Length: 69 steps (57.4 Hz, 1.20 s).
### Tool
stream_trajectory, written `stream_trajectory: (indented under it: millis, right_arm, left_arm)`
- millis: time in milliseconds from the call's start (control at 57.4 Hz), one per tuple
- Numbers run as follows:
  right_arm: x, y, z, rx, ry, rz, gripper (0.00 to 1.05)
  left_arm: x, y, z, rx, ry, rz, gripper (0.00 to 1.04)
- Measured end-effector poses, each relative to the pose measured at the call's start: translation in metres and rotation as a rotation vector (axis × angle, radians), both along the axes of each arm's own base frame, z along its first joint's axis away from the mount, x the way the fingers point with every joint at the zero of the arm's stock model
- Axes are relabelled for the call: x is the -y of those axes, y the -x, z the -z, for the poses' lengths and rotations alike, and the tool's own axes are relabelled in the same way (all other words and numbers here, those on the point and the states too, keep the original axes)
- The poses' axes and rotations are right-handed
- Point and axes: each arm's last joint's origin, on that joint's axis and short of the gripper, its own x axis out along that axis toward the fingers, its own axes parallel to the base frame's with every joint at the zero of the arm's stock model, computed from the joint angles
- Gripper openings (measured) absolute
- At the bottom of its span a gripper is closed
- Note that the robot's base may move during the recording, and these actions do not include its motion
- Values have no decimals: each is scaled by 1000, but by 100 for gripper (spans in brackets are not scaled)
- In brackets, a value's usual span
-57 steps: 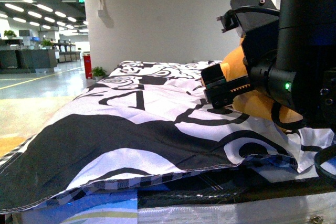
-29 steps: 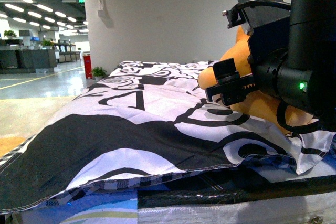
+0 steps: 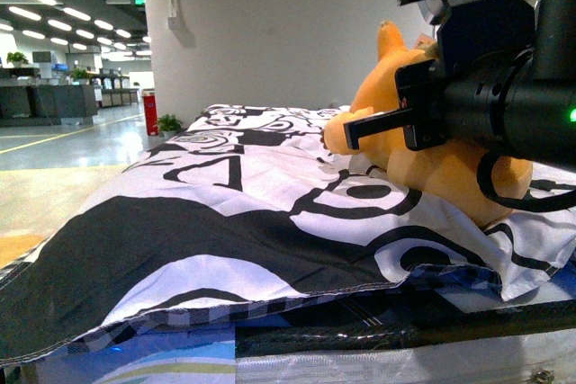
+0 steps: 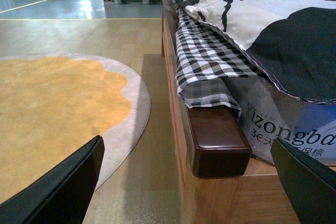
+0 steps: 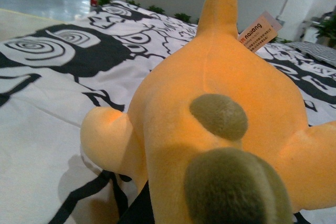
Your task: Put away toys
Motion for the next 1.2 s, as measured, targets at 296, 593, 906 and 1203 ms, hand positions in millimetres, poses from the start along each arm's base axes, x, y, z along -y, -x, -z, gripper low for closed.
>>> stream_trajectory:
  millis: [296,593,906,1203]
  right_arm:
    - [27,26,-48,93,-144,-202,12]
    - [94,72,-74,174,-266,-171,12]
    - [137,121,-60,189,-339,-134,12]
    - [157,161,-42,171,-386,-102,12]
  left_arm:
    - [0,0,0,0,0,0,99]
    - [0,0,0,0,0,0,99]
    - [0,0,0,0,0,0,99]
    - [0,0,0,0,0,0,99]
